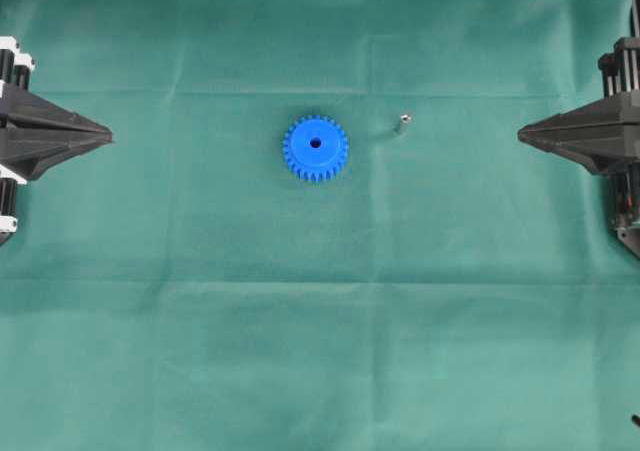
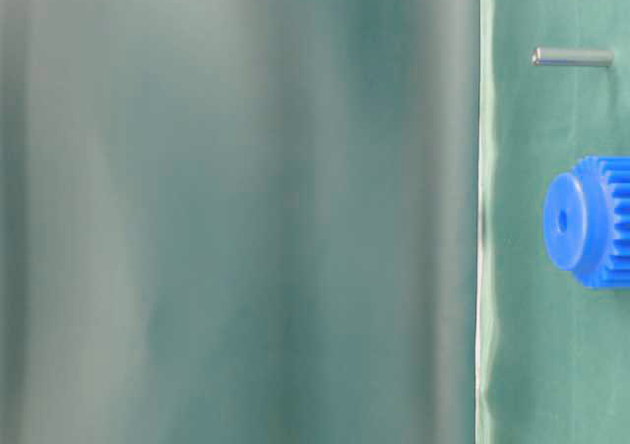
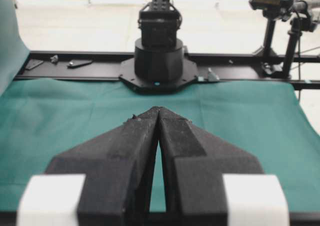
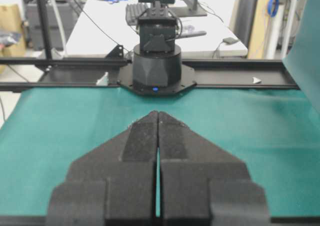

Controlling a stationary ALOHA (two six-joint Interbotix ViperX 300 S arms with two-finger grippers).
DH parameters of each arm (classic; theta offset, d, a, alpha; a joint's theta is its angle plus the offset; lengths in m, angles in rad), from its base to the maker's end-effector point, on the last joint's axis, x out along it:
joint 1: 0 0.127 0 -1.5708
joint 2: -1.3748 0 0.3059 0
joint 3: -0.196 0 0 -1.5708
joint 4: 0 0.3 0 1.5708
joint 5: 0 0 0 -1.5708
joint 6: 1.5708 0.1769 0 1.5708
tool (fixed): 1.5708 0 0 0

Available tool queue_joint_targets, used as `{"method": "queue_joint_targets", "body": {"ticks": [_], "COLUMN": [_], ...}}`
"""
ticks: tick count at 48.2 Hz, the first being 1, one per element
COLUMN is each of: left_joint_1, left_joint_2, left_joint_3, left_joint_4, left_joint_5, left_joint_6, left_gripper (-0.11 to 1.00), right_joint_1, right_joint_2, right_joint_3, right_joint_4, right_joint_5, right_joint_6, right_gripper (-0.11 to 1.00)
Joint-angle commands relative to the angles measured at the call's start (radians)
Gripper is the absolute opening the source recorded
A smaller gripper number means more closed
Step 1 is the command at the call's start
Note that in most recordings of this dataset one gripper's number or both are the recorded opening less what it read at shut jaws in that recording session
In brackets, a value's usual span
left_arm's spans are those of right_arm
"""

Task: Insert the shaft placed at a random location into the center hole of the medium gear at another random location.
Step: 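Move the right gripper left toward the silver shaft beside the gear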

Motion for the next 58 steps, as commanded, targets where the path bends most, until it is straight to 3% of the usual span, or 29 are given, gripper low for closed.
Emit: {"method": "queue_joint_targets", "body": {"ticks": [1,14,23,28,37,40,45,58], "left_joint_1": [-0.005,-0.005,-0.003,-0.005,-0.005,-0.005,-0.003,-0.003], "left_joint_2": [0.009,-0.005,-0.005,-0.006,-0.005,-0.005,-0.005,0.002], "left_joint_3": [-0.037,-0.038,-0.038,-0.038,-0.037,-0.037,-0.035,-0.034], "left_joint_4": [0.012,0.012,0.012,0.012,0.012,0.012,0.012,0.012], "left_joint_5": [0.026,0.041,0.041,0.041,0.041,0.041,0.041,0.041], "left_joint_6": [-0.005,-0.005,-0.005,-0.005,-0.005,-0.005,-0.005,-0.006], "left_gripper": [0.00,0.00,0.00,0.00,0.00,0.00,0.00,0.00], "right_joint_1": [-0.026,-0.109,-0.189,-0.232,-0.256,-0.259,-0.272,-0.305], "right_joint_2": [0.009,0.029,0.115,0.184,0.377,0.443,0.549,0.795], "right_joint_3": [-0.038,-0.051,-0.037,-0.031,0.002,0.012,0.018,0.002], "right_joint_4": [-0.003,-0.005,-0.003,-0.005,-0.011,-0.011,-0.006,-0.003], "right_joint_5": [-0.011,0.006,0.006,-0.006,-0.121,-0.183,-0.272,-0.430], "right_joint_6": [0.009,-0.012,-0.018,-0.021,-0.043,-0.049,-0.054,-0.055], "right_gripper": [0.01,0.01,0.03,0.22,0.76,0.89,0.84,0.86]}}
